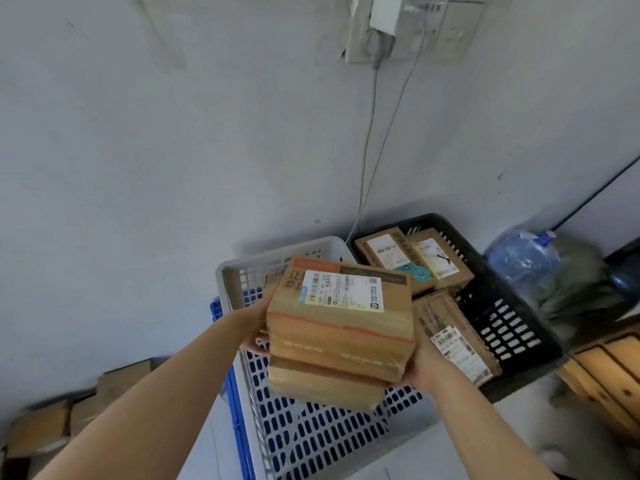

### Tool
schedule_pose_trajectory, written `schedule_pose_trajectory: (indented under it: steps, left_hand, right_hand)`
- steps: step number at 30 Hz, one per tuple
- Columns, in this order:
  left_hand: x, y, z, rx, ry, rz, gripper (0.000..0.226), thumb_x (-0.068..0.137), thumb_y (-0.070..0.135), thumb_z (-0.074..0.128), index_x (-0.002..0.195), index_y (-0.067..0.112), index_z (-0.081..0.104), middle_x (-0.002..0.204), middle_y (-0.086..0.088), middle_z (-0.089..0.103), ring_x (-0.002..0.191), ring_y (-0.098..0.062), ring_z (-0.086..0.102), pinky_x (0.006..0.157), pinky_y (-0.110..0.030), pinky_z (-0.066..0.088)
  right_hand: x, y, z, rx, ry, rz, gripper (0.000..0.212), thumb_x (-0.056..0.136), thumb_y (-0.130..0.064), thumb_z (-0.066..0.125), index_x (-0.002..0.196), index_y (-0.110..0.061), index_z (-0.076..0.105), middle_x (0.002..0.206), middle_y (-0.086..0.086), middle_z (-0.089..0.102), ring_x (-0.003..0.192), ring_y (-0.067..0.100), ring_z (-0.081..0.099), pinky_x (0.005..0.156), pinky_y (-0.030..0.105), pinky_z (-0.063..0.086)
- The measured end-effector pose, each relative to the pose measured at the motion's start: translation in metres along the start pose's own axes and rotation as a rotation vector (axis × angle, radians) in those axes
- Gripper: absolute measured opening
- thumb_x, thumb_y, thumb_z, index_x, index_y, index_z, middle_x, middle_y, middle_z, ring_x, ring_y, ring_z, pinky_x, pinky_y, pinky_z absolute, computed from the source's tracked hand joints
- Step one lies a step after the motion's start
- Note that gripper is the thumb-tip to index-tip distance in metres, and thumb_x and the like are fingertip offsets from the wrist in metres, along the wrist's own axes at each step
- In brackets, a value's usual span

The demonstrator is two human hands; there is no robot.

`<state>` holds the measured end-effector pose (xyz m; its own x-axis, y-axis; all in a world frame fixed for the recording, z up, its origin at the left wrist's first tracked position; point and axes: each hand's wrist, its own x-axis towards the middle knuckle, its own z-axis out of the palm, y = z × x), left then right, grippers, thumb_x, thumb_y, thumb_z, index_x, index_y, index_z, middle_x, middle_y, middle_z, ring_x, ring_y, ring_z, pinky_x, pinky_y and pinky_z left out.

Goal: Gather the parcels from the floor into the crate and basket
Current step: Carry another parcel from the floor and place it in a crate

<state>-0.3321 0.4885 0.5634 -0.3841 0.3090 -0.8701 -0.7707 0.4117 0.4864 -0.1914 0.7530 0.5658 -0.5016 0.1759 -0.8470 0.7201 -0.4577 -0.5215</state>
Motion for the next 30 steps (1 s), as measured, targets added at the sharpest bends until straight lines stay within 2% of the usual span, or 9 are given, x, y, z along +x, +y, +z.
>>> schedule_pose_trajectory:
  steps: [4, 6, 8, 13, 16, 19, 23, 26, 30]
  left_hand:
    - [0.034, -0.033, -0.011, -0.102, 0.088, -0.014, 0.087, 0.06, 0.094, 0.047, 0.091, 0.013, 0.055, 0.098, -0.009, 0.057, 0.094, -0.024, 0.052, 0.091, -0.04, 0.045]
    - [0.054, -0.043, -0.016, -0.16, 0.102, 0.013, 0.098, 0.052, 0.097, 0.051, 0.096, 0.011, 0.061, 0.11, -0.008, 0.062, 0.101, -0.026, 0.058, 0.094, -0.039, 0.044]
    - [0.043, -0.041, -0.005, -0.187, 0.083, 0.01, 0.095, 0.065, 0.092, 0.048, 0.109, 0.009, 0.069, 0.116, -0.015, 0.069, 0.106, -0.034, 0.066, 0.096, -0.045, 0.05]
    - [0.049, -0.042, 0.01, -0.231, 0.053, 0.105, 0.074, 0.09, 0.073, 0.033, 0.113, 0.013, 0.068, 0.102, -0.015, 0.074, 0.089, -0.032, 0.072, 0.077, -0.041, 0.059]
    - [0.058, -0.038, 0.009, -0.252, 0.066, 0.104, 0.073, 0.091, 0.071, 0.033, 0.125, 0.012, 0.061, 0.113, -0.017, 0.071, 0.104, -0.037, 0.067, 0.093, -0.052, 0.053]
    - [0.06, -0.021, 0.012, -0.23, 0.061, 0.103, 0.07, 0.094, 0.066, 0.032, 0.127, 0.011, 0.058, 0.121, -0.02, 0.066, 0.111, -0.041, 0.063, 0.095, -0.05, 0.051]
    - [0.065, 0.009, 0.013, -0.209, 0.087, 0.168, 0.051, 0.099, 0.053, 0.032, 0.101, 0.012, 0.063, 0.082, -0.009, 0.071, 0.072, -0.026, 0.067, 0.069, -0.034, 0.055]
    - [0.068, 0.019, 0.015, -0.174, 0.117, 0.208, 0.045, 0.102, 0.045, 0.03, 0.088, 0.015, 0.06, 0.07, -0.004, 0.068, 0.057, -0.018, 0.064, 0.055, -0.025, 0.053]
    - [0.069, 0.008, 0.01, -0.12, 0.205, 0.202, 0.041, 0.102, 0.045, 0.037, 0.086, 0.018, 0.063, 0.088, -0.007, 0.069, 0.074, -0.019, 0.063, 0.073, -0.03, 0.05]
  right_hand:
    - [0.016, 0.011, 0.011, -0.022, -0.071, 0.085, 0.096, 0.063, -0.094, 0.047, 0.112, -0.016, 0.074, 0.116, 0.02, 0.07, 0.11, 0.041, 0.065, 0.093, 0.065, 0.048]
    - [0.029, 0.019, 0.013, -0.05, -0.053, 0.084, 0.089, 0.067, -0.089, 0.049, 0.111, -0.016, 0.075, 0.113, 0.018, 0.072, 0.107, 0.04, 0.067, 0.092, 0.064, 0.05]
    - [0.038, 0.031, 0.013, -0.04, -0.058, 0.091, 0.079, 0.077, -0.08, 0.052, 0.117, -0.015, 0.071, 0.115, 0.019, 0.071, 0.106, 0.042, 0.067, 0.088, 0.065, 0.05]
    - [0.055, 0.055, 0.015, 0.117, -0.137, -0.009, 0.053, 0.099, -0.056, 0.044, 0.119, -0.013, 0.069, 0.114, 0.021, 0.07, 0.101, 0.041, 0.068, 0.076, 0.057, 0.057]
    - [0.063, 0.06, 0.015, 0.206, -0.092, -0.063, 0.051, 0.1, -0.052, 0.044, 0.122, -0.013, 0.068, 0.113, 0.019, 0.071, 0.097, 0.038, 0.07, 0.074, 0.053, 0.058]
    - [0.065, 0.056, 0.015, 0.227, -0.102, -0.097, 0.042, 0.103, -0.044, 0.043, 0.113, -0.016, 0.072, 0.11, 0.018, 0.072, 0.086, 0.033, 0.072, 0.067, 0.047, 0.06]
    - [0.068, 0.038, 0.017, 0.158, -0.051, -0.128, 0.025, 0.105, -0.031, 0.044, 0.096, -0.024, 0.067, 0.105, 0.021, 0.069, 0.077, 0.027, 0.067, 0.077, 0.049, 0.058]
    - [0.084, 0.037, 0.011, 0.147, -0.056, -0.138, 0.03, 0.104, -0.037, 0.044, 0.115, -0.019, 0.066, 0.117, 0.018, 0.068, 0.087, 0.03, 0.07, 0.067, 0.042, 0.06]
    - [0.1, 0.037, 0.015, 0.111, -0.016, -0.095, 0.052, 0.097, -0.062, 0.04, 0.121, -0.026, 0.068, 0.119, 0.014, 0.069, 0.108, 0.035, 0.066, 0.089, 0.058, 0.054]
